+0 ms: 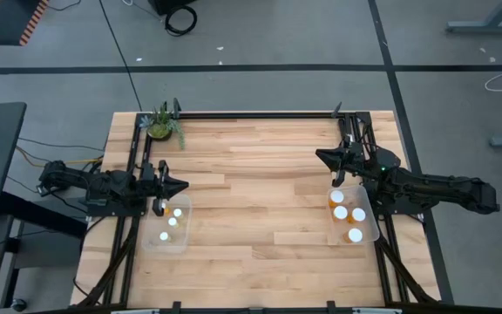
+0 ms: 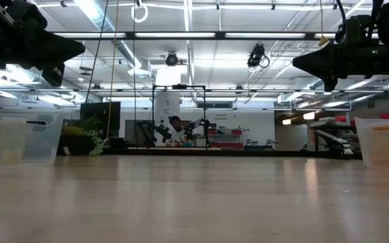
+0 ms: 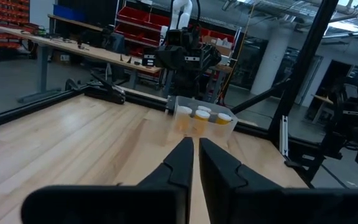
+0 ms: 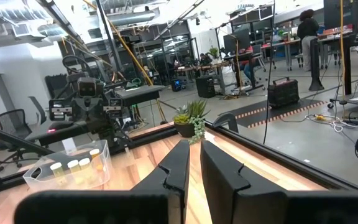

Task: Pick and place medicine bottles into bin by pill shape (circle, oval)
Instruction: Return to Home Position

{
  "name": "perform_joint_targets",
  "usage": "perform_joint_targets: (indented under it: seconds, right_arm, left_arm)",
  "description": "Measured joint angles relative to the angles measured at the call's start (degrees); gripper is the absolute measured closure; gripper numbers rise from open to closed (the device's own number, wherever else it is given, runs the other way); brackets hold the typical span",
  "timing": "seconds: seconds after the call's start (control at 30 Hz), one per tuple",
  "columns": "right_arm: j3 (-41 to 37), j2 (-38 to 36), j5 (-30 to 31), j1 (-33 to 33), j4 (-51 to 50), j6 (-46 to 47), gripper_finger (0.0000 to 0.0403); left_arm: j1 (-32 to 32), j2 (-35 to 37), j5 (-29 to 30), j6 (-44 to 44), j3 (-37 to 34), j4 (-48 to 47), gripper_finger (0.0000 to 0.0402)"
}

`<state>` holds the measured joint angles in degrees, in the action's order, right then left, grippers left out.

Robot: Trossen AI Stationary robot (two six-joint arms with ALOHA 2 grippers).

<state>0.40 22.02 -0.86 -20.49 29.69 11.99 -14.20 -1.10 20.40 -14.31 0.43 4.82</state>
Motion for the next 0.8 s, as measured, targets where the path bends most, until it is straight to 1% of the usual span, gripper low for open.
perform_joint_targets:
  seconds: [0.23,0.57,0.8]
  right_arm:
    - [0.00,0.00,-0.02,0.00,0.00,0.00,0.0357]
    - [0.00,0.00,-0.02,0.00,0.00,0.00,0.0357]
    - [0.00,0.00,-0.02,0.00,0.00,0.00,0.0357]
  left_arm:
    - [0.00,0.00,-0.02,-0.04,-0.02,0.02,0.0378]
    - [0.00,0.00,-0.04,0.00,-0.02,0.04,0.0365]
    - [0.00,0.00,-0.04,-0.04,-0.02,0.04,0.0375]
